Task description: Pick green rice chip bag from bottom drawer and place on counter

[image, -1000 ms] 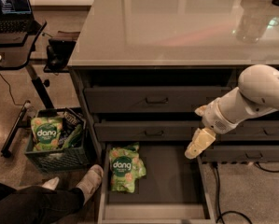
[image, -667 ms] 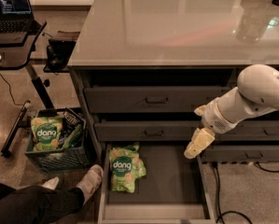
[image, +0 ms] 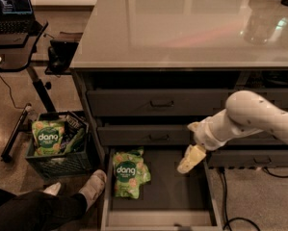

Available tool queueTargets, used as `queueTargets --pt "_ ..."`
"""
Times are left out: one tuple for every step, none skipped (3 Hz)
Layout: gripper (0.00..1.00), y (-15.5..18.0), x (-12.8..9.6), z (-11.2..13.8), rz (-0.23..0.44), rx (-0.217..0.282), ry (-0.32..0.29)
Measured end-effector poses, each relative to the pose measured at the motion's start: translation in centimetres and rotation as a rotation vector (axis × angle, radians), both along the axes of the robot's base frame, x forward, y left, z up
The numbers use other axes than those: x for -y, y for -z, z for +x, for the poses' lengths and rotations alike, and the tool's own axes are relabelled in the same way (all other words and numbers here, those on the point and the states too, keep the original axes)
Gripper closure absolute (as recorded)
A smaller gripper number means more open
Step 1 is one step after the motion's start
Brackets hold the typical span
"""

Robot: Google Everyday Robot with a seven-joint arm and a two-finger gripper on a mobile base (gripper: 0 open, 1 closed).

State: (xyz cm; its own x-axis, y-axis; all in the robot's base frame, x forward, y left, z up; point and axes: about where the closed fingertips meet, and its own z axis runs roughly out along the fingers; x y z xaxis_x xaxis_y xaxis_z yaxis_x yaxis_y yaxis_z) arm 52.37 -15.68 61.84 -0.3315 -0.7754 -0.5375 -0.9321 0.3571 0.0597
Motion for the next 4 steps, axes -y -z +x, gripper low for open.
queueTargets --pt "0.0 5.5 -2.1 1.4 0.054 0.004 -0.044" --pt "0.0 10.4 -4.2 2.4 0.118 -0.031 -0.091" --pt "0.0 15.1 -5.8 3.4 0.173 -0.093 -0.103" --pt "0.0 15.1 -5.8 3.4 0.173 -0.093 -0.103"
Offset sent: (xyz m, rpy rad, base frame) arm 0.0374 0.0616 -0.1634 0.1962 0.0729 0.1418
